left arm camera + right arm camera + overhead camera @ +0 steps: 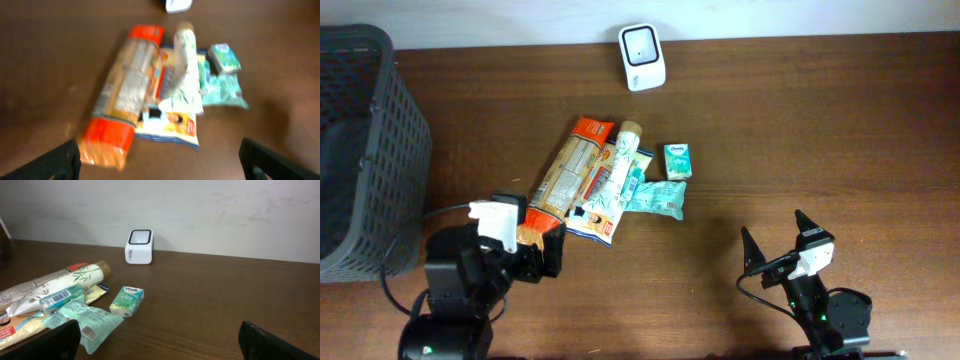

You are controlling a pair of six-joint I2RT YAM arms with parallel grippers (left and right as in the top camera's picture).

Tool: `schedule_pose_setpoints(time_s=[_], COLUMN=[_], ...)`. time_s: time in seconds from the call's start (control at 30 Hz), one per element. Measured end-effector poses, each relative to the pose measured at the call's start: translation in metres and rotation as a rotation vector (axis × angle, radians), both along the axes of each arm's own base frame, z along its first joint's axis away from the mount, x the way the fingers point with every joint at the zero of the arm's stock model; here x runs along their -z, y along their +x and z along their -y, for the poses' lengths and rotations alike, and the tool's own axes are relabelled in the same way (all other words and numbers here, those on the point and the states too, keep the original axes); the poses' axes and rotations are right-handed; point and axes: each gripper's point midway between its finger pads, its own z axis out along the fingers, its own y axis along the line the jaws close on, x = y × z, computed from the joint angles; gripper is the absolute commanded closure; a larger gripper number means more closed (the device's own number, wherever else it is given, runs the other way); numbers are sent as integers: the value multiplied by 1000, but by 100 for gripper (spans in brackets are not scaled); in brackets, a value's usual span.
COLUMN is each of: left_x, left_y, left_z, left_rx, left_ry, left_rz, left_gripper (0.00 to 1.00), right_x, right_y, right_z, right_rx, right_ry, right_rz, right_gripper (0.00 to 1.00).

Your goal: Scan the item barcode

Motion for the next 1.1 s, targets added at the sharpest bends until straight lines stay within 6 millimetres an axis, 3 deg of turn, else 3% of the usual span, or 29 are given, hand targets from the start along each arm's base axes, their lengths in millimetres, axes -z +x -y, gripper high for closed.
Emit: schedule_pose_setpoints(time_s=[0.27,0.33,0.43,0.47,0.53,0.67,1.1], left_x=[5,0,-12,7,21,43,40], left_y=[-4,3,10,6,5,3,3], left_z=[0,-2,-7,-11,-15,-27,-30], left_rx=[34,77,74,65,60,10,-14], left_ry=[44,127,247,299,368,435,443], left_rz=[-9,105,483,545,617,637,659], left_gripper=[1,1,1,1,1,1,1], right_x=[0,0,-1,0,0,0,0], right_y=[0,0,0,0,0,0,0], right_z=[0,0,0,0,0,0,0], right_rx=[0,0,0,0,0,0,0], right_ry=[0,0,0,-1,0,0,0], right_rz=[0,0,3,0,-1,0,0], right_gripper=[1,1,1,1,1,1,1])
